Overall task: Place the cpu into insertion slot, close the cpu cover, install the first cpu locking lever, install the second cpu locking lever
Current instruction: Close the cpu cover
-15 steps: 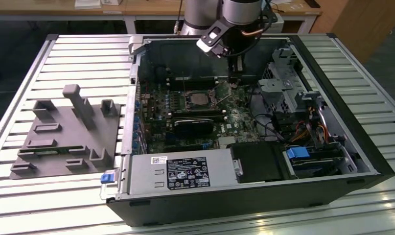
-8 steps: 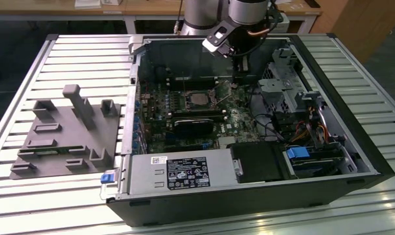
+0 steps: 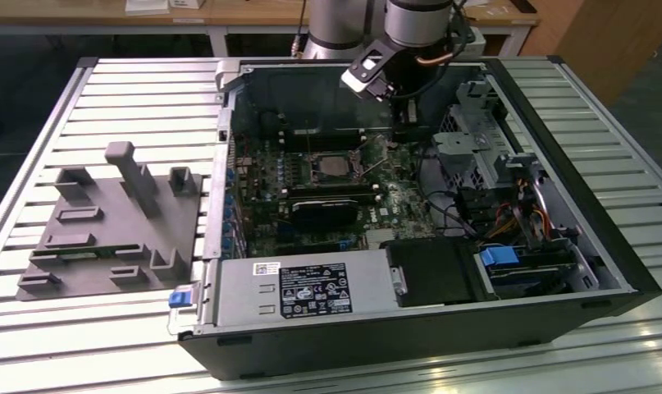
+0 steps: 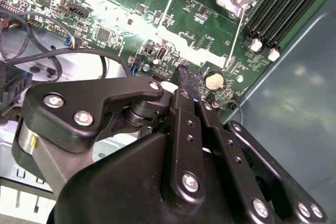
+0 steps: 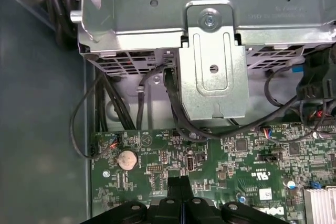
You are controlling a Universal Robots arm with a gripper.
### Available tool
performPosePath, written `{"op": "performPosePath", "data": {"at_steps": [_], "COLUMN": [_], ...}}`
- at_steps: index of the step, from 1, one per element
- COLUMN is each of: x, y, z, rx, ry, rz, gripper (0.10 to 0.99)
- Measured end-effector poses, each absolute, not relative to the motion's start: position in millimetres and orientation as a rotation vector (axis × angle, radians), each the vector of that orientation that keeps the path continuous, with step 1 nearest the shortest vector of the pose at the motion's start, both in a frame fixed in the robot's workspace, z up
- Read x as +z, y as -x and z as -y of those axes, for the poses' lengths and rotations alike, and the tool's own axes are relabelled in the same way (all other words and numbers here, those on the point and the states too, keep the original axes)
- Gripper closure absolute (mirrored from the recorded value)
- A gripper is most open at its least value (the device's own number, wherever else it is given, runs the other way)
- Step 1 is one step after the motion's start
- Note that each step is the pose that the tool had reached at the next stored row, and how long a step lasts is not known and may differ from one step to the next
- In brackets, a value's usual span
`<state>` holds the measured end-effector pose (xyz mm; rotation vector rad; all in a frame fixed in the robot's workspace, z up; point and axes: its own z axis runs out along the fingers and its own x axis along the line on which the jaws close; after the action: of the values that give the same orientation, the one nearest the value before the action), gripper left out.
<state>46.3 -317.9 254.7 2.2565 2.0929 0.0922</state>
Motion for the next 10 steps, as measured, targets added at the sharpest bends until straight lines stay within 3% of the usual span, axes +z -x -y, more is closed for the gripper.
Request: {"op": "performPosePath", "data": {"at_steps": [10], "x": [243], "y": [-50], "z": [318], "rx": [0.09], "ry": [-2.256], "rz": [-2.092], "gripper": [0.98]}}
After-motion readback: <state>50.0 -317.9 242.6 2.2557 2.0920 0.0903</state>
